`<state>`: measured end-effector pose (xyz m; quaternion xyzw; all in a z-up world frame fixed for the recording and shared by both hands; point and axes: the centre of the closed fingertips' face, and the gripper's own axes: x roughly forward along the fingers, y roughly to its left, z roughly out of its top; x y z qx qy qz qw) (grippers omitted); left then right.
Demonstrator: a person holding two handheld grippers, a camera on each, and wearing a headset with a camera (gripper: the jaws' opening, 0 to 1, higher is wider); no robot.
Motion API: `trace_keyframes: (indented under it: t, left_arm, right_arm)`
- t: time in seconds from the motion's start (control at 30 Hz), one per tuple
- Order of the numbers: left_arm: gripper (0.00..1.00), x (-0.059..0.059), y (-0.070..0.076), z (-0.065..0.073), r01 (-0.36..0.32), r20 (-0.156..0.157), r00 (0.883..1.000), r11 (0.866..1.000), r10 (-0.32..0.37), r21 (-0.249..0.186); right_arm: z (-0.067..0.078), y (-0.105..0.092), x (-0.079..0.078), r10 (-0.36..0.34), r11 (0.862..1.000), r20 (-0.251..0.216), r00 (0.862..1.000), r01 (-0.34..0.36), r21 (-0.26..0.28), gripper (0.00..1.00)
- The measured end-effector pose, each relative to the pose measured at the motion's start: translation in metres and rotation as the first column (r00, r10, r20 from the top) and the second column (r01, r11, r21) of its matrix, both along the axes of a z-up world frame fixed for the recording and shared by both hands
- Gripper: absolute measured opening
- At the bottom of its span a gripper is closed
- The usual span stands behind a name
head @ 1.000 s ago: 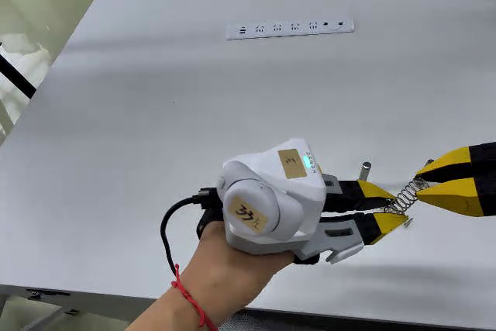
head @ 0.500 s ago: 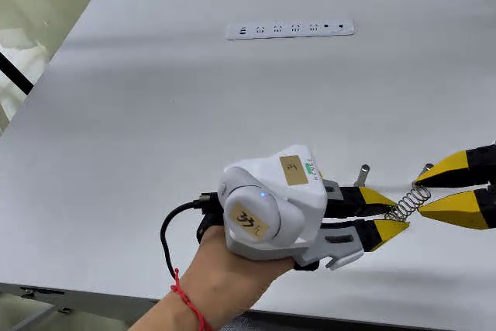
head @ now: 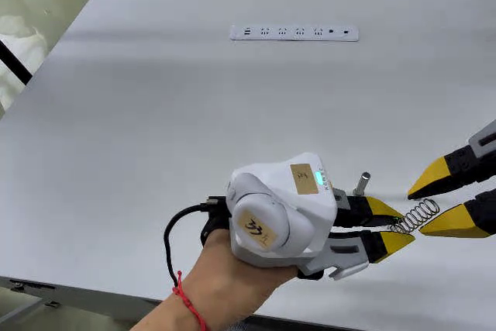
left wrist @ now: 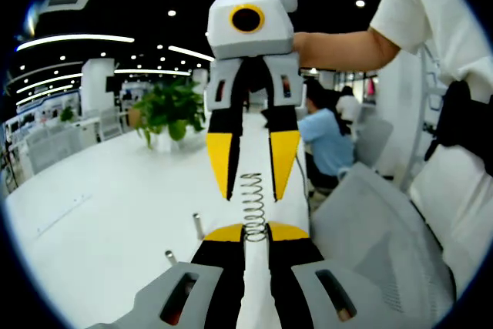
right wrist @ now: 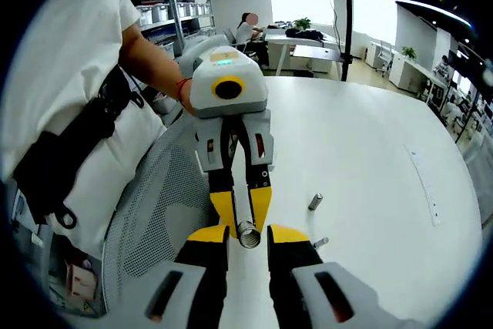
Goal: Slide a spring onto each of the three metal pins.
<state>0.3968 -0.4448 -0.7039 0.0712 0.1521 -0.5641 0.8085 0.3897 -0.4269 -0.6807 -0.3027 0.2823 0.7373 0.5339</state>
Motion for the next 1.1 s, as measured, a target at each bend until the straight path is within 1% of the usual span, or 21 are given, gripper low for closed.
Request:
trace_keyframes:
  t: [0.17,0.23,0.5,0.67,1.1]
  left_arm:
    - [0.1,-0.001,-0.001,0.0,0.005,0.002,1.0,1.0,-0.005,-0.004]
    - [0.1,-0.001,-0.001,0.0,0.004,0.002,1.0,1.0,-0.004,-0.009]
    - [0.1,-0.002,0.001,0.001,0.0,-0.001,1.0,1.0,0.0,-0.02]
    - [0.1,-0.002,0.001,0.0,0.0,-0.002,1.0,1.0,0.0,-0.024]
    - [0.1,-0.001,0.002,-0.001,-0.001,-0.006,1.0,1.0,0.001,-0.029]
  right_arm:
    - [-0.004,0.001,0.0,0.049,0.998,0.01,0.999,-0.049,-0.039,0.18]
    - [-0.006,0.0,-0.002,0.061,0.997,0.004,0.998,-0.061,-0.055,0.18]
    - [-0.01,0.0,-0.005,0.098,0.992,0.001,0.995,-0.097,-0.083,0.15]
    - [-0.01,0.001,-0.006,0.111,0.99,-0.001,0.994,-0.111,-0.087,0.13]
    - [-0.011,0.002,-0.005,0.123,0.988,0.004,0.992,-0.122,-0.095,0.12]
